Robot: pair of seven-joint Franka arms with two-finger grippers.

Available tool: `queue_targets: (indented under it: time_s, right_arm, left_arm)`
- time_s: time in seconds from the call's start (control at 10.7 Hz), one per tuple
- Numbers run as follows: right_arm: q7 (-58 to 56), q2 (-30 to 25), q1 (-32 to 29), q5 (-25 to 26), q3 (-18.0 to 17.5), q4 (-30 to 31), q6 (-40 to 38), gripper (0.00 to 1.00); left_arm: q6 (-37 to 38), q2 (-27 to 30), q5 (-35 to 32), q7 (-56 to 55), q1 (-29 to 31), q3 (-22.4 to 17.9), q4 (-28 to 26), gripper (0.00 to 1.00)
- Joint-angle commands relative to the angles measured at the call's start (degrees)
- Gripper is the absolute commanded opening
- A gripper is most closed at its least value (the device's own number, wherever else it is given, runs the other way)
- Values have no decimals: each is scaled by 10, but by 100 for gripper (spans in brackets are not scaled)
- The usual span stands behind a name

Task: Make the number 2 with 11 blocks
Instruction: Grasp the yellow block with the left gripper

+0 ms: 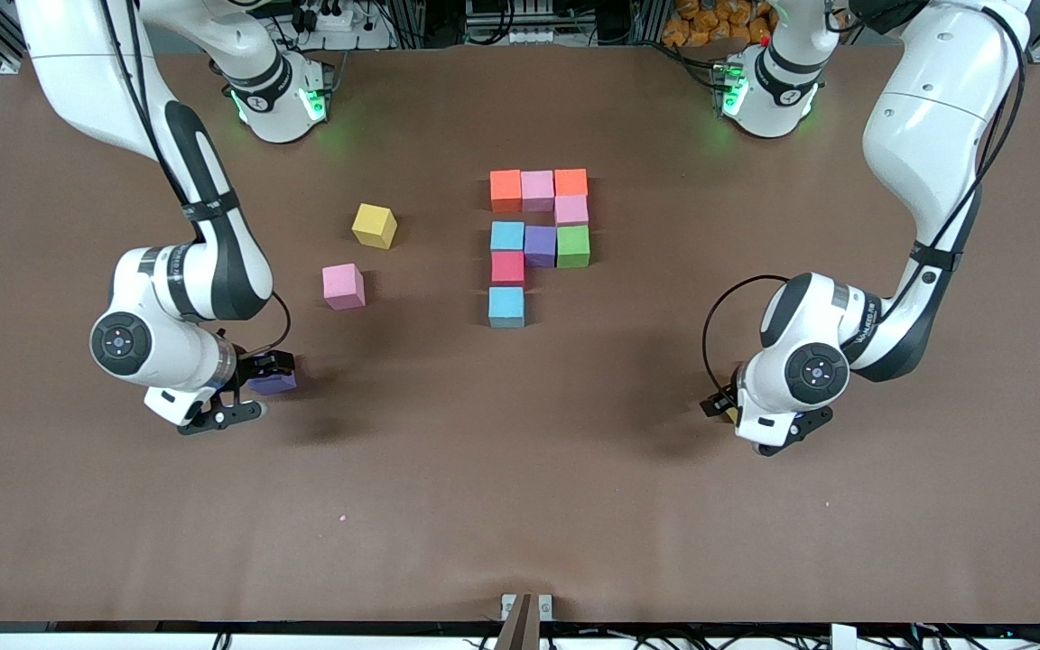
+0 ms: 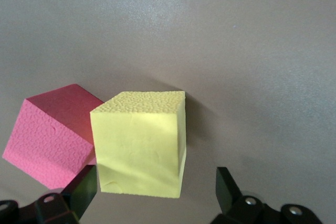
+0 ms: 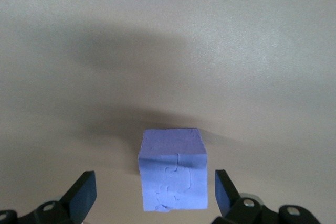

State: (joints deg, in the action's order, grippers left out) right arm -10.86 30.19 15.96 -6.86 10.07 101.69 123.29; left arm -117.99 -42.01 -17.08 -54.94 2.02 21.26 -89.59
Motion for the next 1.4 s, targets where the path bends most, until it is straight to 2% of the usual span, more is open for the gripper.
queue_targets:
  time_s: [0.0,0.56,0.94,1.03,1.31]
  right_arm:
    - [-7,1,-11,5,-7,0,5,100]
    - [-20,12,-11,5,-7,4,20,100]
    - [-65,28,-30,-2,-8,5,29,100]
    - [-65,29,-30,-3,-8,5,29,100]
    - [-62,29,-25,-16,-9,11,28,100]
  left_arm:
    - [-7,7,-23,15,6,4,-14,100]
    - [-15,-9,-27,15,5,2,-9,100]
    - [-42,-31,-66,15,10,0,-5,100]
    - [-42,-31,-67,14,10,-2,-5,97]
    - [-42,-27,-59,5,9,-2,-2,74]
